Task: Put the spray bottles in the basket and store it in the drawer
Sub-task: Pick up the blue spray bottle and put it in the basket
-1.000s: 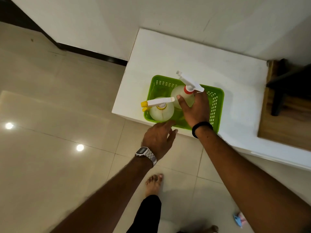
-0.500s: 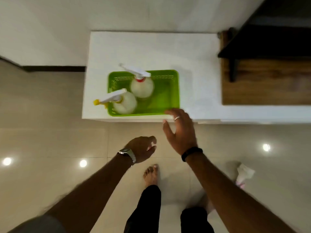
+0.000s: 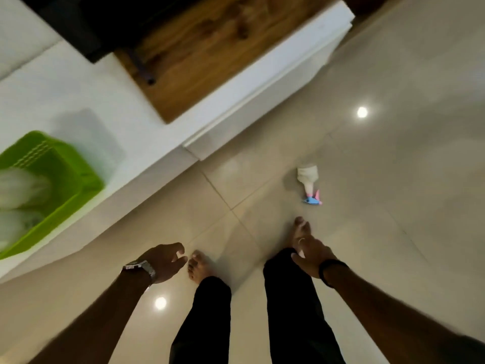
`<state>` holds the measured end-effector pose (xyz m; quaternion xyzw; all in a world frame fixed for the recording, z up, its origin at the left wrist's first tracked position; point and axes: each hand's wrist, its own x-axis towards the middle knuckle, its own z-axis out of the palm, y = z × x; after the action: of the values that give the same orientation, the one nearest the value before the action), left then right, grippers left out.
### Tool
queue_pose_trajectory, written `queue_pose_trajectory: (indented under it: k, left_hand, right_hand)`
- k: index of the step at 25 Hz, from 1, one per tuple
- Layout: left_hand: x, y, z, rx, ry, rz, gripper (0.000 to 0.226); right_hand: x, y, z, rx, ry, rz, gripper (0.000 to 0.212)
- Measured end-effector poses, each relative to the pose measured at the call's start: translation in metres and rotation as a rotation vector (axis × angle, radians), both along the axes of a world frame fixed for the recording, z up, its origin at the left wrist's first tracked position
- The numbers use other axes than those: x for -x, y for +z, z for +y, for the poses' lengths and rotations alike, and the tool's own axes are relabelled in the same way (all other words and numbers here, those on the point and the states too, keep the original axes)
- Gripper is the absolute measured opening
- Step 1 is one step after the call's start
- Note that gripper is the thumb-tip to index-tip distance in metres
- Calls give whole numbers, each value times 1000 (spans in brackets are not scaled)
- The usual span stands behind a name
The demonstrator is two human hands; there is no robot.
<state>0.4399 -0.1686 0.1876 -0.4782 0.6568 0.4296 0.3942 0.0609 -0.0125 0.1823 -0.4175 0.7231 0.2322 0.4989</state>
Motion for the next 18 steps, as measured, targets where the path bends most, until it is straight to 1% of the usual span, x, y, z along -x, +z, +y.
queue_pose_trajectory:
  k: [2, 4, 6, 9, 12, 14, 16, 18]
  left_hand:
    - [71, 0, -14, 30, -14, 31, 34]
    - [149, -3, -25, 44, -37, 88, 31]
    - [226, -12, -32, 45, -99, 143, 30]
    - [350, -43, -36, 73, -241, 227, 37]
    - [452, -86, -31, 147, -351, 307, 48]
    - [494, -113, -24, 167, -373, 339, 48]
    - [524, -146, -16, 186, -411, 343, 49]
    - [537, -178, -12, 221, -485, 329, 51]
  right_hand:
    - [58, -6, 3, 59, -150, 24, 58]
    - [106, -15, 2, 115, -342, 14, 46]
    - [138, -31, -1, 153, -566, -16, 41]
    - [176, -71, -7, 228, -931, -74, 45]
    - [192, -117, -11, 217, -1322, -126, 47]
    - [194, -142, -16, 161, -1546, -142, 41]
    - [198, -173, -21, 88, -1674, -180, 36]
    - [197, -207, -30, 28, -1771, -259, 37]
